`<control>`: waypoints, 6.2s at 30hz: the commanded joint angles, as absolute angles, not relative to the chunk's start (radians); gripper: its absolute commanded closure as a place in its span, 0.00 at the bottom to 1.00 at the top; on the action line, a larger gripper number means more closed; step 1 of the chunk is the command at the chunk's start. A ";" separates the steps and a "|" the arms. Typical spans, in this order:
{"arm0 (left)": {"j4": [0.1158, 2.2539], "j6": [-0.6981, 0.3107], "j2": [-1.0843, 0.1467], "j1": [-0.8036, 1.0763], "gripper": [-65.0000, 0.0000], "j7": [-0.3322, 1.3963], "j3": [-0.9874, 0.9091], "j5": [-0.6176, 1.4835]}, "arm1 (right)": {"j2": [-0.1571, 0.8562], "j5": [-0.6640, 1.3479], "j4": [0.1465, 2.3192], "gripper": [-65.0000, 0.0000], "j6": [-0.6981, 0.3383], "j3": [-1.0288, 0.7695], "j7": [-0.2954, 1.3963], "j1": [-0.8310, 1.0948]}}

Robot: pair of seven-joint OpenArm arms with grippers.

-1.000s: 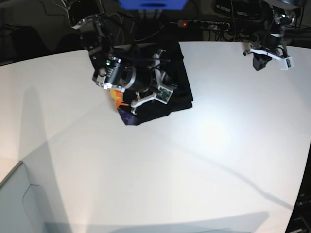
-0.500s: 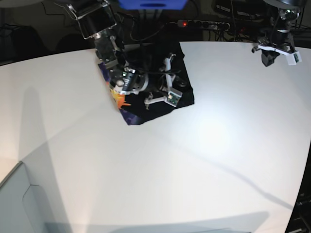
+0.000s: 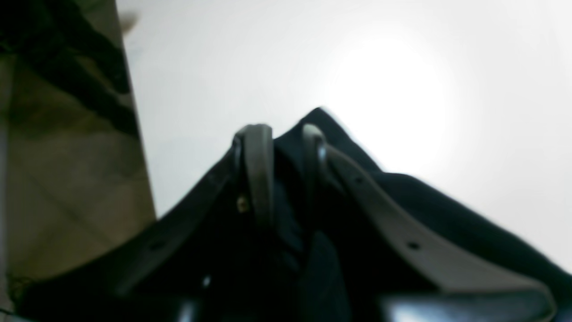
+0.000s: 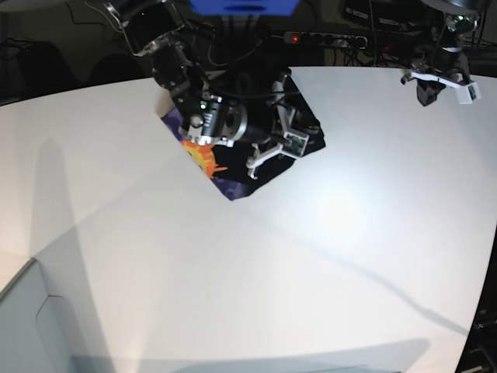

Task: Fold the T-shirt properly
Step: 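Press and smooth the folded bundle with the right gripper, then move the left gripper down to the bundle's edge, then push the folded bundle with the left gripper to square it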

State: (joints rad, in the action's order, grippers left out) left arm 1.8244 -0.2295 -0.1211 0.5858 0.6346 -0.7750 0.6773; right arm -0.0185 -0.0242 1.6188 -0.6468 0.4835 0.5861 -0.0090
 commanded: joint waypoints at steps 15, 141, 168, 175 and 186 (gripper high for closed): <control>1.965 -0.234 -0.028 0.595 0.41 0.745 -0.691 0.885 | 0.105 -0.002 1.885 0.86 -0.654 0.176 0.568 0.140; 1.066 -0.476 -0.050 -0.760 0.64 0.527 1.297 -0.341 | 0.085 -0.010 1.925 0.86 -0.657 -0.659 0.570 0.404; 1.236 -0.478 -0.087 -0.711 0.56 0.527 0.993 -0.337 | 0.085 -0.010 1.922 0.86 -0.657 -0.639 0.570 0.338; 1.239 -0.479 -0.082 -0.665 0.40 0.527 0.931 -0.334 | 0.087 -0.010 1.922 0.86 -0.657 -0.605 0.570 0.338; 1.385 -0.478 -0.008 -0.561 0.38 0.521 0.449 -0.334 | 0.091 -0.012 1.902 0.86 -0.657 -0.605 0.572 0.298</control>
